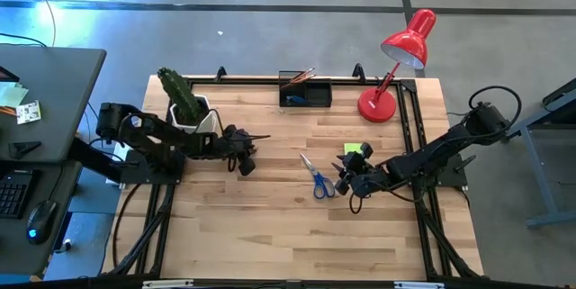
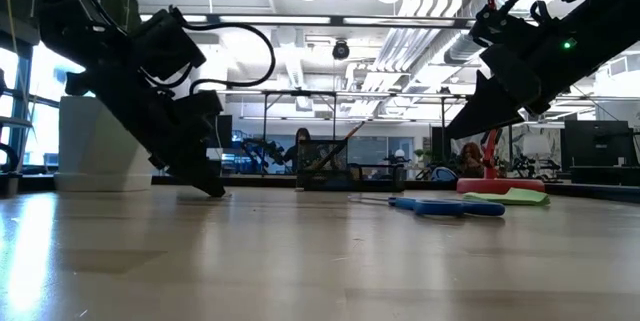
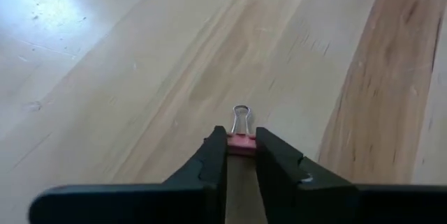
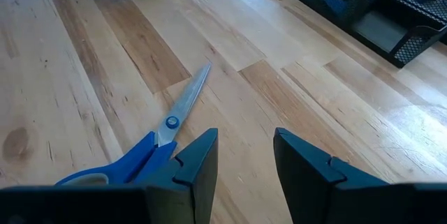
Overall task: Pick and place office supplies into organizer
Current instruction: Put the pink binder clip into the bottom left section of the desk organizer
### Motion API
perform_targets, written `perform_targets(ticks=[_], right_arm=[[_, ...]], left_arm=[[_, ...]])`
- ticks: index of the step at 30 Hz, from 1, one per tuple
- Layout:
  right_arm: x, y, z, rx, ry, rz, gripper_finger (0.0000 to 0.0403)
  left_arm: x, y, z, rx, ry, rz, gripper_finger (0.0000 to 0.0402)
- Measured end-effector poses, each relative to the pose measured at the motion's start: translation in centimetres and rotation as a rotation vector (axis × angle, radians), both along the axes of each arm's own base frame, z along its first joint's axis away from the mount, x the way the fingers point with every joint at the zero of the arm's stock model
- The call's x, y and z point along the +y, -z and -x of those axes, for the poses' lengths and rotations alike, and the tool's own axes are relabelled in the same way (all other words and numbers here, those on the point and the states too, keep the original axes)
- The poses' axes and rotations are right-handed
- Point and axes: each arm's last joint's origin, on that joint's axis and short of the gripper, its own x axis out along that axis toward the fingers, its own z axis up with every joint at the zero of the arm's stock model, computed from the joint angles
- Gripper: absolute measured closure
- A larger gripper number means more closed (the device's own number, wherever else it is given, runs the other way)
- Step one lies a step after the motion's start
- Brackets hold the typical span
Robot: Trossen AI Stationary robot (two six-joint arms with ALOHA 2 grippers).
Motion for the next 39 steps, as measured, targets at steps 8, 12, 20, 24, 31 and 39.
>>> perform_targets(ticks=[8,12,20,24,31,39], right_arm=[[0.0,0.0,0.0,0.004,-0.004,0.005,0.0270],[0.0,0.0,0.0,0.004,-0.004,0.005,0.0270],[0.0,0.0,0.0,0.004,-0.004,0.005,0.0270],[0.0,0.0,0.0,0.004,-0.005,0.005,0.0270],[0.0,0.0,0.0,0.008,-0.014,-0.007,0.0270],[0.1,-0.1,-0.2,-0.020,-0.014,-0.018,0.0270]], left_arm=[[0.1,-0.7,-0.6,-0.066,0.021,0.012,0.0313],[0.2,-2.3,-2.1,-0.150,0.065,0.034,0.0301],[0.9,-5.5,-5.2,-0.173,0.116,-0.008,0.0329],[0.9,-6.1,-5.5,-0.055,0.139,-0.004,0.0348],[0.9,-5.1,-4.0,0.117,-0.036,0.056,0.0336],[-0.8,-4.9,-4.2,0.098,-0.055,0.052,0.0270]])
